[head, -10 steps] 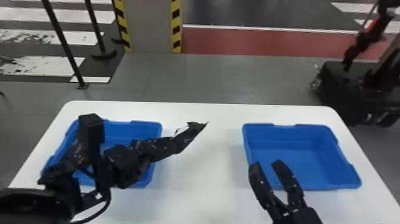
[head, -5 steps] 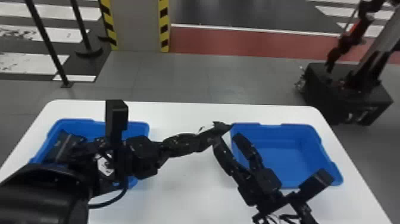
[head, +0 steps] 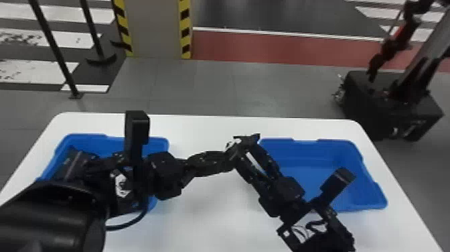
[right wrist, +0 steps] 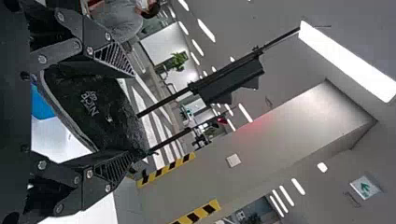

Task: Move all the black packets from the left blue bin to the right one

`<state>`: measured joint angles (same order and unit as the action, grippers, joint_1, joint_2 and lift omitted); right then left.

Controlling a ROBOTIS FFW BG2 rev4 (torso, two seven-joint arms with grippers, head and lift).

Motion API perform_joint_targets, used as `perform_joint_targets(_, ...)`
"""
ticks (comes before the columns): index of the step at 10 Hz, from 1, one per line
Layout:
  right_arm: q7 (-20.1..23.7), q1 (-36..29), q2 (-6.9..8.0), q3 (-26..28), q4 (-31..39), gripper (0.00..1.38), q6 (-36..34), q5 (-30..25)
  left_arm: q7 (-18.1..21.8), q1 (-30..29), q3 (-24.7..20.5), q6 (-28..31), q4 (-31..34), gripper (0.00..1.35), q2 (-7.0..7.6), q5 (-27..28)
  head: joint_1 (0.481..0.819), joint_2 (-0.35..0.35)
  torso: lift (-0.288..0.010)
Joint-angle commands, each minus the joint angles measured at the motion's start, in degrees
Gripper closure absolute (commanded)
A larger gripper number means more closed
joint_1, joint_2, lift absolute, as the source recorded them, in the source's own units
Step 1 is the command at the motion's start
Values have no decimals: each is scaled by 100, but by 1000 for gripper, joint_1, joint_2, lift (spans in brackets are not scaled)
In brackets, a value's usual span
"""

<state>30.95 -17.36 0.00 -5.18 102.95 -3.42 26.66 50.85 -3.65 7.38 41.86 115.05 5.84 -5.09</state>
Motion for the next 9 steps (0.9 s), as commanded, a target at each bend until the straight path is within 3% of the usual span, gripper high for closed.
perform_joint_targets(1,16,147,5,0,-163,1013,-79,-55,56,112,53,-80,-136,1208,-13,-1,695,-69,-110)
perform_joint_targets(2,7,189,5,0,-177,1297,-79,-134,83,140,71,-80,-178,1210,-13,-1,695,-68,-110)
perform_joint_targets(9,7,414,0,70,-346,1277,357,-363,267,394,159,-235,-515,1208,-13,105,695,-83,-110)
